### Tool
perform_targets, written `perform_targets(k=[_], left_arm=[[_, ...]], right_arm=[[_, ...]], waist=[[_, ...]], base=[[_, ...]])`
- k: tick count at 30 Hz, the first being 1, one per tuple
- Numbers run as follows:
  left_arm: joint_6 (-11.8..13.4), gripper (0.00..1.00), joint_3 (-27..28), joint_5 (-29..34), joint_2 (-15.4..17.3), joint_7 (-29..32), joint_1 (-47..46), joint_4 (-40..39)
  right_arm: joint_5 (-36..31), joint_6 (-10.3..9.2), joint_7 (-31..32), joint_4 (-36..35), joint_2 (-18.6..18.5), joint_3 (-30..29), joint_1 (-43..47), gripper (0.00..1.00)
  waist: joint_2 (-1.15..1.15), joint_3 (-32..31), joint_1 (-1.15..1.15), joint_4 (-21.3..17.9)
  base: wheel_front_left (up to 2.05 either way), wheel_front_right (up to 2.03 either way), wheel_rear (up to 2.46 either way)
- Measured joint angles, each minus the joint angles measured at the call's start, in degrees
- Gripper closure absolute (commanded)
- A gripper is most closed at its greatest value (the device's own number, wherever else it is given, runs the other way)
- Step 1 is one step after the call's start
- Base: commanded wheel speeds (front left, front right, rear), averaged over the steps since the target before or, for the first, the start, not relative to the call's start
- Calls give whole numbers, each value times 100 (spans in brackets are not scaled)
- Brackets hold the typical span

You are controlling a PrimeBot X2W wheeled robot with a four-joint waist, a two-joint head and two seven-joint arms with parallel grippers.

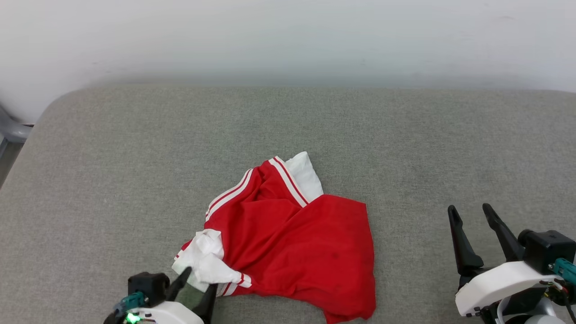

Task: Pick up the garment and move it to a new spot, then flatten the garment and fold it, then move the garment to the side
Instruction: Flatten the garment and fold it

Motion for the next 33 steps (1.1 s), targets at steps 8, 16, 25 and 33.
perform_targets(k=[8,16,25,33], left_arm=[[242,0,641,588,93,-196,-23,-591],[227,0,1551,1362,-126,-213,170,-1504],[-20,0,1912,1815,-447,-213,199,-1816],[-276,0,2170,2033,-728,-213,116,-1856]], right_arm=[[5,0,16,-19,-1,-160,8,0],[65,-1,68,283,-1,-242,-240,0],[177,-1,1319,1193,0,556,-967,0],[388,-1,3003,1887,-293,1563,-1691,0]], waist=[[0,-77,0,-10],[0,-5,0,134],[0,167,0,414],[0,488,0,650]], base=[[0,0,0],[0,0,0],[0,0,0],[0,0,0]])
